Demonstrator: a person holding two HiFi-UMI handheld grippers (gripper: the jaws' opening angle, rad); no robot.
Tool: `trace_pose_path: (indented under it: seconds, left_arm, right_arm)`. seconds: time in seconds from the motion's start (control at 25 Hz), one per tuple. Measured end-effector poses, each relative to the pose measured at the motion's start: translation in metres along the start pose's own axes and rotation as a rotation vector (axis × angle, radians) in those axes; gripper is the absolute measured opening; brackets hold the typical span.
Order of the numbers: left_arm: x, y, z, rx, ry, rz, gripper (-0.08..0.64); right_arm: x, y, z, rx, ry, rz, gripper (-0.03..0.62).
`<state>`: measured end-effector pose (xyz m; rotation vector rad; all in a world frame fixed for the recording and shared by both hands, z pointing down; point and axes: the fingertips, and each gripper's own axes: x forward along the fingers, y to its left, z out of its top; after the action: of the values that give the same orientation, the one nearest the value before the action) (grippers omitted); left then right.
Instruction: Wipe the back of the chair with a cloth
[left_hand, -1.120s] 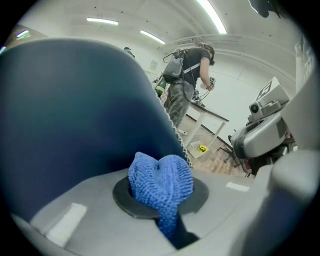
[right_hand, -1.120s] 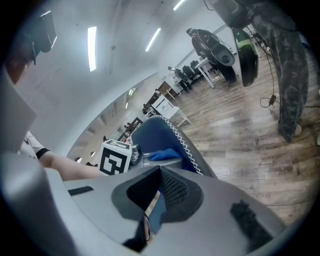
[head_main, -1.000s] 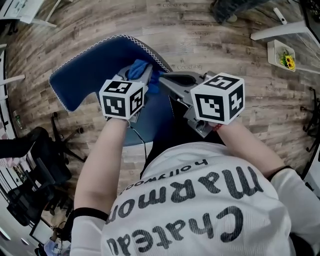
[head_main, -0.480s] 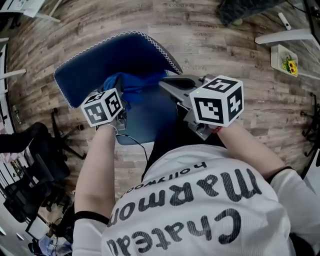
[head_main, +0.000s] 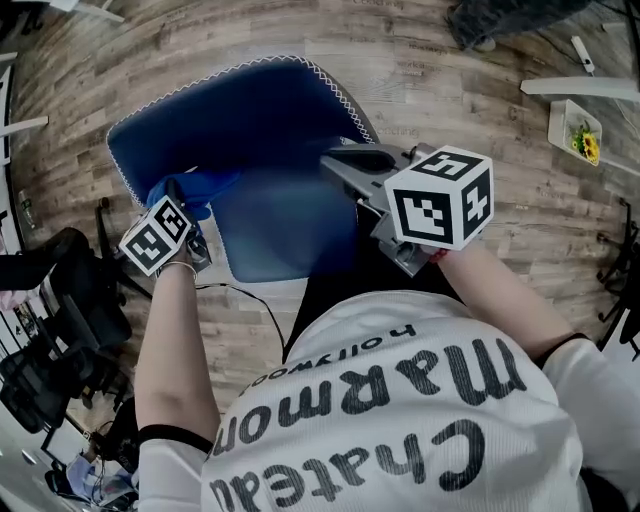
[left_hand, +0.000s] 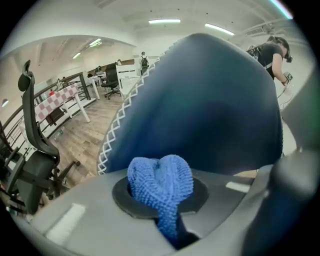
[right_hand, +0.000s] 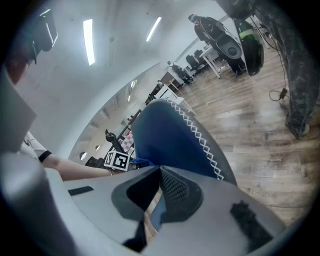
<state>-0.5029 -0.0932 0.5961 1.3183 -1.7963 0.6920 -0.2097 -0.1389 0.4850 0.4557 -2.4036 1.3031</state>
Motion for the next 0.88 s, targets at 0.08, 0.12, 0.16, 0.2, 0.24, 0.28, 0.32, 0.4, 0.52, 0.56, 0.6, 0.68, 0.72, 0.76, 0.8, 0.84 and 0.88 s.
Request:
trace_pose_path:
  seconds: [0.08,0.12,0.16,0.2,0.24,0.28,0.32,0.4,0.52,0.56,0.6,0.68,0.72,0.76,0.8,0.84,0.88]
  left_arm:
    - [0.007,-0.008,0.003,-0.002,0.001,-0.001,0.04]
    - [0.01,-0.015,0.006,-0.005,-0.002,-0.012,0.04]
    - [0.014,-0.026,0.007,0.003,-0.005,-0.029,0.04]
    - [0.018,-0.039,0.008,0.021,-0.004,-0.051,0.04]
    - [0.02,-0.053,0.007,0.046,-0.002,-0.075,0.04]
    - [0.022,-0.069,0.005,0.07,0.001,-0.102,0.04]
    - [0.023,-0.085,0.003,0.092,0.005,-0.134,0.041]
    - [0.023,-0.12,-0.004,0.133,0.012,-0.204,0.041]
    - [0.019,-0.175,-0.014,0.203,0.021,-0.321,0.041]
    - [0.017,-0.192,-0.016,0.226,0.024,-0.359,0.041]
    - [0.015,-0.207,-0.018,0.245,0.028,-0.392,0.041]
    - [0.008,-0.232,-0.02,0.252,0.035,-0.444,0.041]
    - [0.003,-0.244,-0.02,0.244,0.033,-0.471,0.041]
    - [-0.002,-0.257,-0.019,0.238,0.029,-0.502,0.041]
    - [-0.007,-0.27,-0.019,0.239,0.024,-0.534,0.041]
    - [-0.012,-0.284,-0.02,0.25,0.019,-0.566,0.041]
    - [-0.018,-0.297,-0.022,0.269,0.015,-0.598,0.041]
  right_arm:
    - [0.0,-0.004,0.002,0.002,0.003,-0.001,0.012]
    - [-0.001,-0.008,0.002,0.003,0.004,-0.004,0.012]
    - [-0.003,-0.011,0.002,0.005,0.006,-0.007,0.012]
    - [-0.005,-0.015,0.002,0.005,0.008,-0.011,0.012]
    - [-0.006,-0.019,0.001,0.004,0.01,-0.015,0.012]
    - [-0.008,-0.022,0.001,0.002,0.013,-0.018,0.012]
    - [-0.01,-0.025,0.001,-0.001,0.014,-0.022,0.012]
    - [-0.014,-0.029,0.001,-0.001,0.015,-0.027,0.012]
    - [-0.019,-0.037,-0.001,0.001,0.019,-0.034,0.012]
    - [-0.02,-0.039,-0.003,0.003,0.022,-0.036,0.012]
    - [-0.022,-0.041,-0.005,0.008,0.023,-0.038,0.012]
    - [-0.025,-0.043,-0.009,0.025,0.019,-0.039,0.012]
    - [-0.027,-0.043,-0.011,0.034,0.015,-0.039,0.012]
    - [-0.029,-0.044,-0.013,0.039,0.013,-0.04,0.012]
    - [-0.032,-0.044,-0.015,0.042,0.012,-0.042,0.012]
    - [-0.034,-0.045,-0.017,0.045,0.013,-0.045,0.012]
    - [-0.035,-0.046,-0.019,0.049,0.014,-0.046,0.012]
